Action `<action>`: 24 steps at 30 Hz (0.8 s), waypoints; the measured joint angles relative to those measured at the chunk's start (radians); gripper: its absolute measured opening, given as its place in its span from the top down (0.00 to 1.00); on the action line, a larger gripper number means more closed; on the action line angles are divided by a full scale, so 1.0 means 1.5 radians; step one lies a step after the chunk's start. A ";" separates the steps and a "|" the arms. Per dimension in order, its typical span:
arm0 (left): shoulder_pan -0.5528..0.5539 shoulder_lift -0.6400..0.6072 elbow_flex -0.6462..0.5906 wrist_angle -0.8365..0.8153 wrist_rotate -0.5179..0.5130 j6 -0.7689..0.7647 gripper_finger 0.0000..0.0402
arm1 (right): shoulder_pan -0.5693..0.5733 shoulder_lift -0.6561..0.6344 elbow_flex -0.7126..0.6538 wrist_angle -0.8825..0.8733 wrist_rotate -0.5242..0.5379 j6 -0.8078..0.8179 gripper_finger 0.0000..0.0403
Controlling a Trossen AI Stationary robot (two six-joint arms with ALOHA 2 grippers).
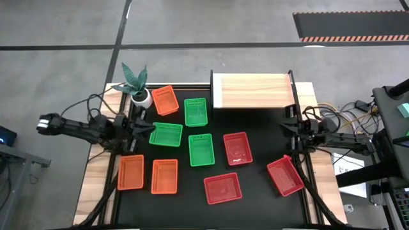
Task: Stack baskets on shelf by color
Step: Put the bottom right orange bin on the shelf
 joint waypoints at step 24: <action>-0.232 0.625 0.758 -0.978 -0.125 -0.424 1.00 | 0.000 0.000 0.000 0.024 0.002 -0.084 0.98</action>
